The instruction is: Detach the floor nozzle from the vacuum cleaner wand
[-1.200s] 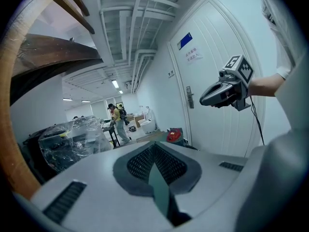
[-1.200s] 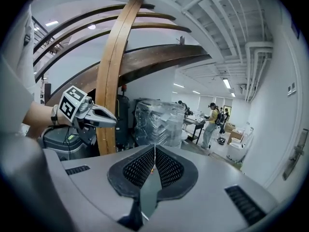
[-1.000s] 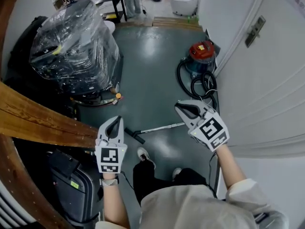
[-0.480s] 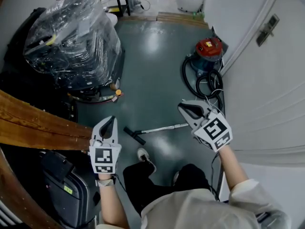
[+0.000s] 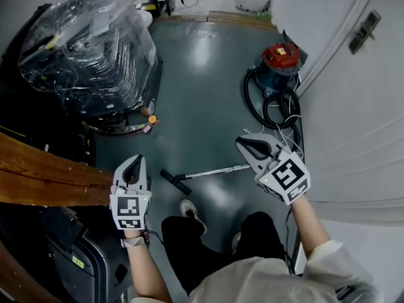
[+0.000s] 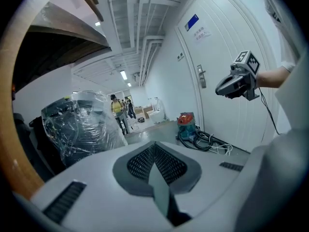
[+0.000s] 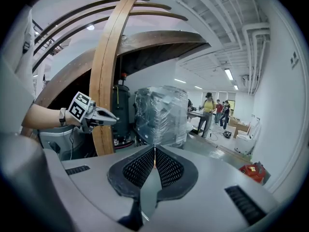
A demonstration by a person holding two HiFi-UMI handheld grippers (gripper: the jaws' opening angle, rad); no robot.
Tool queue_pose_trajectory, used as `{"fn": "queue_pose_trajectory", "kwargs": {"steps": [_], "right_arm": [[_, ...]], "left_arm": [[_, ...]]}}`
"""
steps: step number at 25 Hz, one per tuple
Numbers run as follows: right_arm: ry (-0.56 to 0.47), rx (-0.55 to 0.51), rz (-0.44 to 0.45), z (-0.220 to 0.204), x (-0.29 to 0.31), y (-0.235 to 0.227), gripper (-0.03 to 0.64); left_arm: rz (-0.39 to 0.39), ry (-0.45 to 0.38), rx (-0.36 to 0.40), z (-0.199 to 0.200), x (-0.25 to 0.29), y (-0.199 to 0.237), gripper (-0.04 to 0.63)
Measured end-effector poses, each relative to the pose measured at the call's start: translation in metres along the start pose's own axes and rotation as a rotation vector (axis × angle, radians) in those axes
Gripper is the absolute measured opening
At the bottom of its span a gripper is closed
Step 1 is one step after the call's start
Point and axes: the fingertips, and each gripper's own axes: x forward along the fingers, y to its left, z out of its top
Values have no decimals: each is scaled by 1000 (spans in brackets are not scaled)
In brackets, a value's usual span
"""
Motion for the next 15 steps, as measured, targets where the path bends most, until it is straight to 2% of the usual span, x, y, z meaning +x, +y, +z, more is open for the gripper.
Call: {"fn": "queue_pose_trajectory", "kwargs": {"steps": [4,11,15], "right_arm": [[-15,-16,-8,-43,25,-9,31],[-38,-76,-16,-133,77,-22,31],[-55,-50,-26,-188,97,-33,29]], "left_arm": [[33,-1,-1,-52,30,5,0],[23,15,89,-144,88,-7,0],[31,1,97,-189,115,-28,0]]}}
